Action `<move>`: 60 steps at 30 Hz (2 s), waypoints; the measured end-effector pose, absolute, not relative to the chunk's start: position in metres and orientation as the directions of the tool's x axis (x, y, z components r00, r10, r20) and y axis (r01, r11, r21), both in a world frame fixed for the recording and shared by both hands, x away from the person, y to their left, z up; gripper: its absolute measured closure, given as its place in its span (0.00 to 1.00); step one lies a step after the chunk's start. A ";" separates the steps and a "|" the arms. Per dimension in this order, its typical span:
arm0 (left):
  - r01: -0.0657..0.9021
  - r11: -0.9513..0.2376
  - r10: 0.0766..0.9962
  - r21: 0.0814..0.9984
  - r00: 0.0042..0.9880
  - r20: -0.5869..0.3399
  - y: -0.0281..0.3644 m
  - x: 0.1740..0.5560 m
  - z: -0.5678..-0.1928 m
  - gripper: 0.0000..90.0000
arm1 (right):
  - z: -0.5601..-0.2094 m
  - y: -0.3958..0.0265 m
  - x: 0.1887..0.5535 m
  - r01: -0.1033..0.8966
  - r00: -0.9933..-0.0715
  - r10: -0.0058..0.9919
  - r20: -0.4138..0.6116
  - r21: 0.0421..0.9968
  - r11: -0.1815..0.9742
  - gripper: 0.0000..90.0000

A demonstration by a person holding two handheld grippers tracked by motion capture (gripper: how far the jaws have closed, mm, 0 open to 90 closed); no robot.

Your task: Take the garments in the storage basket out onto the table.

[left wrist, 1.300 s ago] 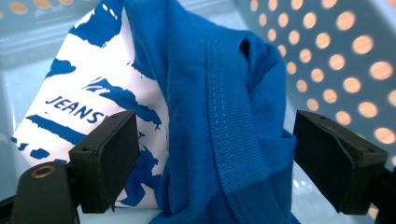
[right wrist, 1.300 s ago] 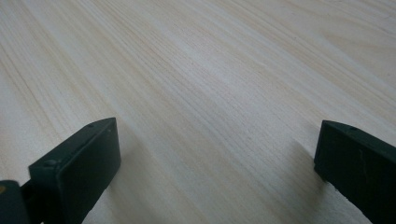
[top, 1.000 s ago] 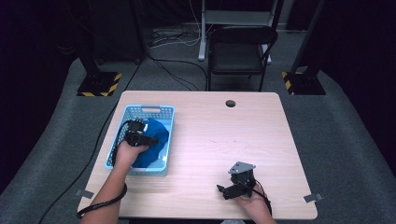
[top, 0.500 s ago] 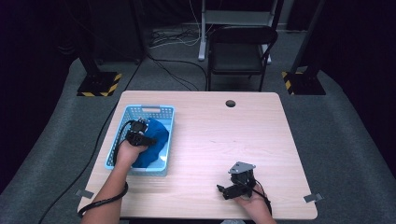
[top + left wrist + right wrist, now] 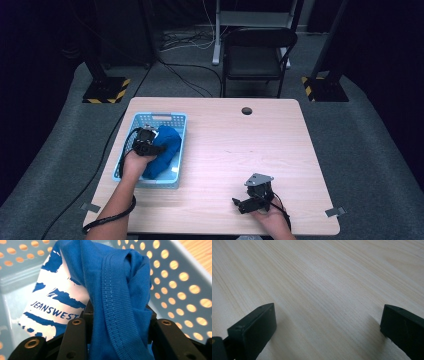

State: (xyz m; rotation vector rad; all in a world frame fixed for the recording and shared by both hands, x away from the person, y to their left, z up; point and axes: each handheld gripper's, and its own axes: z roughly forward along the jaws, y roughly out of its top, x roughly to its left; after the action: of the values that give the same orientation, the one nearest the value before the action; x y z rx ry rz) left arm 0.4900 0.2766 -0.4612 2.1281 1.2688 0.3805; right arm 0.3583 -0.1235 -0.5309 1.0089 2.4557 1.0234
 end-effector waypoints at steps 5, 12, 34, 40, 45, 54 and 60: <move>0.665 -0.334 0.863 0.668 0.501 -0.067 0.278 0.485 -0.454 0.68 | -0.531 -0.123 0.358 0.494 -0.710 0.704 -0.003 0.711 0.501 0.00; 0.628 -0.332 0.860 0.704 0.508 -0.048 0.279 0.479 -0.438 0.68 | -0.531 -0.123 0.358 0.494 -0.711 0.704 -0.003 0.711 0.501 0.00; 0.546 -0.349 0.839 0.762 0.544 -0.006 0.271 0.462 -0.406 0.68 | -0.531 -0.123 0.358 0.494 -0.711 0.704 -0.003 0.711 0.501 0.00; 0.514 -0.355 0.827 0.781 0.562 0.006 0.266 0.457 -0.397 0.68 | -0.531 -0.123 0.358 0.494 -0.711 0.704 -0.003 0.711 0.501 0.00; 0.480 -0.371 0.809 0.795 0.587 0.024 0.256 0.452 -0.390 0.68 | -0.531 -0.123 0.358 0.494 -0.711 0.704 -0.003 0.711 0.501 0.00; 0.434 -0.397 0.779 0.809 0.626 0.046 0.236 0.444 -0.383 0.68 | -0.531 -0.123 0.358 0.494 -0.710 0.704 -0.003 0.711 0.501 0.00; 0.407 -0.403 0.761 0.820 0.646 0.054 0.226 0.442 -0.377 0.69 | -0.531 -0.123 0.358 0.494 -0.710 0.704 -0.003 0.711 0.501 0.00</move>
State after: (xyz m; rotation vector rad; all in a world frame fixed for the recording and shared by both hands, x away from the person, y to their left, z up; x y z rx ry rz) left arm 0.4417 0.2261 -0.3768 2.0375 0.9087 0.5439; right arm 0.3583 -0.1235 -0.5309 1.0089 2.4555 1.0234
